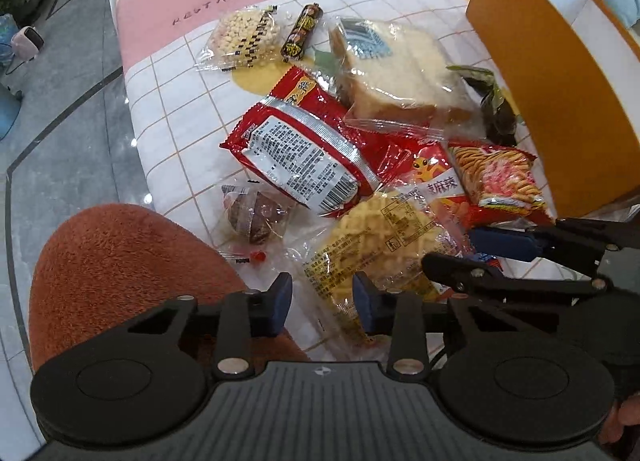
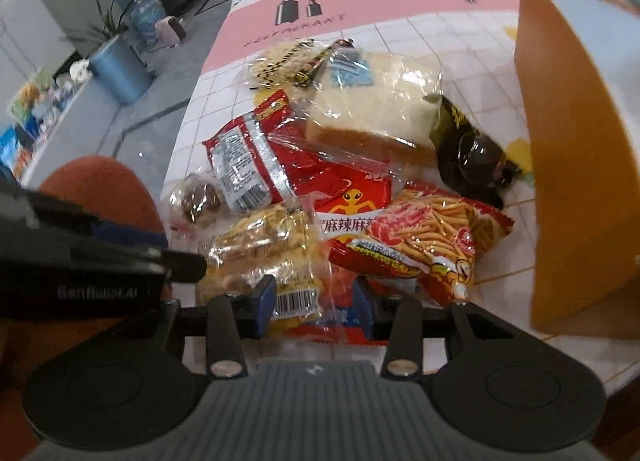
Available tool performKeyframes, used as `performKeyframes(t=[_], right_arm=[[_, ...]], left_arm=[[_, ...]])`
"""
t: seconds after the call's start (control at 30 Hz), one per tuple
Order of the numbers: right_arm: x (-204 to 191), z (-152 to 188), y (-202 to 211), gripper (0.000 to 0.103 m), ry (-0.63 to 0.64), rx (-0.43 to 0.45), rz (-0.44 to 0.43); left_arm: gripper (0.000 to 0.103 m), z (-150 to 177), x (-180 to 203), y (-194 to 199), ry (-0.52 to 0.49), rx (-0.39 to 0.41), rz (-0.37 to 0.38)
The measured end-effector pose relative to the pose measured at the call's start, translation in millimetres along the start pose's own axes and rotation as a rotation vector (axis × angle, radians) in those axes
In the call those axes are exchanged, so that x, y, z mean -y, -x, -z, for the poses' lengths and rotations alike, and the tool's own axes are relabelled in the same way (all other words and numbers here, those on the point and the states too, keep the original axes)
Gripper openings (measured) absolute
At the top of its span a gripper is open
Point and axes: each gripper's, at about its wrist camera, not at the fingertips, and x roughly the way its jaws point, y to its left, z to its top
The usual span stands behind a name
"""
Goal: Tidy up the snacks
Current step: 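Reach the right tool to the yellow waffle biscuit bag and grasp it, then carry the waffle bag into the box with the right tool while the left grasps the chip bag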
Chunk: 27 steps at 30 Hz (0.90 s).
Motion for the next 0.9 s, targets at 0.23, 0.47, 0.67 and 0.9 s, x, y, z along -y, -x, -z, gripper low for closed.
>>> performKeyframes(t=[0.23, 0.47, 0.67, 0.9], right_arm=[[10, -1, -6, 0.028, -0.09, -0.005, -0.106], [-10, -1, 22, 0.011, 0.044, 0.059, -0.08], [-13, 2, 56, 0.005, 0.087, 0.134, -0.035], [-6, 1, 101, 0.004, 0.089, 0.225, 0.041]], left_arm=[[0.036, -2, 0, -6, -0.005, -0.017, 0.005], [0.036, 1, 6, 2, -0.023, 0.011, 0.011], [0.036, 6, 12, 20, -0.039, 0.094, 0.111], [0.041, 2, 25, 50, -0.083, 0.232, 0.219]])
